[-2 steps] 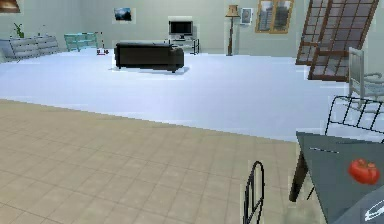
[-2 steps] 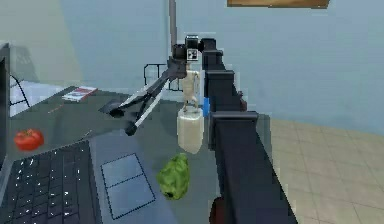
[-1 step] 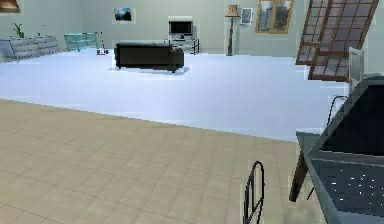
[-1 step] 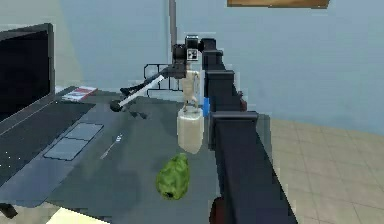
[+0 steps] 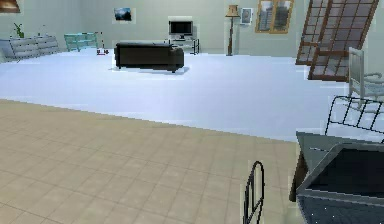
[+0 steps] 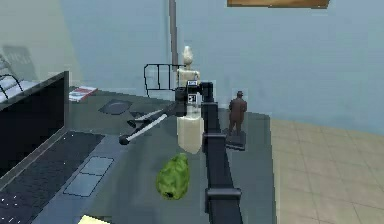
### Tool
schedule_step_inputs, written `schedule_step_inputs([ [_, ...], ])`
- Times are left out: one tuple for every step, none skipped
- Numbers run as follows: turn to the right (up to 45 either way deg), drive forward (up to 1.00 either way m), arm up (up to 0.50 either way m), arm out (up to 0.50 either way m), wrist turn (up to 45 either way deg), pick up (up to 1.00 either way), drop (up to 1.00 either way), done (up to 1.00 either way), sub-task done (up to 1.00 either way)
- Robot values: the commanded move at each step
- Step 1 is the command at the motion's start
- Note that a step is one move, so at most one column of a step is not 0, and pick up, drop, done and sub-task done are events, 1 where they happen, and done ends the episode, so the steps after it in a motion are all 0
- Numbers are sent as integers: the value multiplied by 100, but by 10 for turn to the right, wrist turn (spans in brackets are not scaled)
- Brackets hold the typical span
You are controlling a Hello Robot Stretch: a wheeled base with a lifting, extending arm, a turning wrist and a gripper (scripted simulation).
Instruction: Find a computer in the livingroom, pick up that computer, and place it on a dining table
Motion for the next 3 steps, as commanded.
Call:
schedule_step_inputs([
  [0, 0, -32, 0, 0, 0, 0, 0, 0],
  [0, 0, 0, 0, 0, 0, 100, 0, 0],
  [0, 0, 10, 0, 0, 0, 0, 0, 0],
])
